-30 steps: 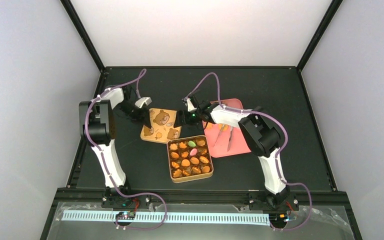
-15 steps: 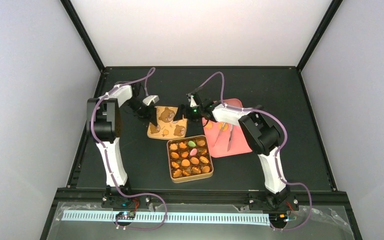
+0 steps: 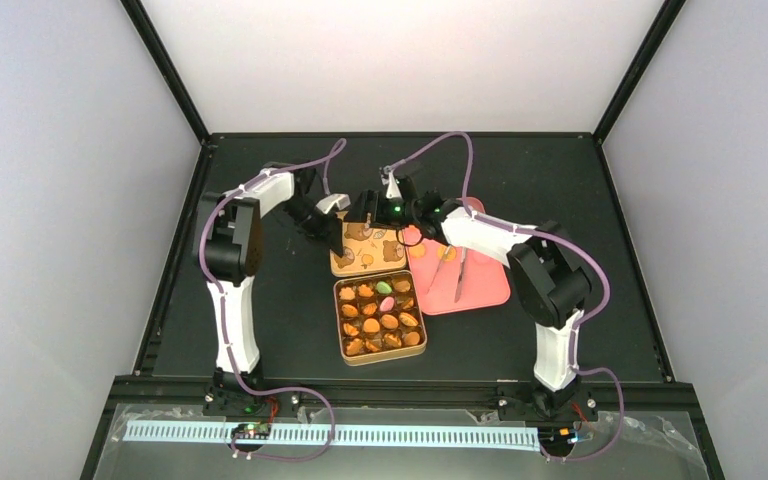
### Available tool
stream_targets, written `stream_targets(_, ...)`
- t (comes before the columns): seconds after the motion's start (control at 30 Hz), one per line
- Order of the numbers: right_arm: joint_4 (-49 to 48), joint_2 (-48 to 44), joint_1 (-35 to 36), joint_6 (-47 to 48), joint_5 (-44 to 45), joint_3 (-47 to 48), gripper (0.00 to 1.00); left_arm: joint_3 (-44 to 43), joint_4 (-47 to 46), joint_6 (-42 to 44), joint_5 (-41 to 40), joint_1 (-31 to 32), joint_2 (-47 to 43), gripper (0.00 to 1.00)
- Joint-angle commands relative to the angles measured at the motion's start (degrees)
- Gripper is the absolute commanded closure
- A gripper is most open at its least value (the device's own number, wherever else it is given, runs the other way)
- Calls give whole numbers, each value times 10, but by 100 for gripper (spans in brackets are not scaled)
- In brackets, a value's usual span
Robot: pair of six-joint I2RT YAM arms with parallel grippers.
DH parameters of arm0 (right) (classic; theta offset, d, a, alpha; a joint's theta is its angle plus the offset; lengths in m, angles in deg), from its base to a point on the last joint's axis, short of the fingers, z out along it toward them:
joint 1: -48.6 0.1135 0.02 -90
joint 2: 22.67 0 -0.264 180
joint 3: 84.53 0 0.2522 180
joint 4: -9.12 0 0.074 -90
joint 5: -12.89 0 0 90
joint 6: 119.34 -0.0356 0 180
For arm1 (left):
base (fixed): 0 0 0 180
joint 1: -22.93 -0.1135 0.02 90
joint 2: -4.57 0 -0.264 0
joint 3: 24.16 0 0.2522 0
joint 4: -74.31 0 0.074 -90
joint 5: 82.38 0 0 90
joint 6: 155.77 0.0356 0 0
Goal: Pack the cookies
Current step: Move the box lid to the center of the board.
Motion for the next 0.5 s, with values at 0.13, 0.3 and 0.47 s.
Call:
stream_targets(0.13,110,-9,1,70,115,-23,15,20,-18,6,-39,-29,-8,51)
stream_targets(0.3,123,-6,1,89,142,-44,15,30,-22,23,-89,-37,-11,52)
stream_targets(0.47,121,-37,1,95,144,-84,15,28,-25,27,-114,-44,-5,53)
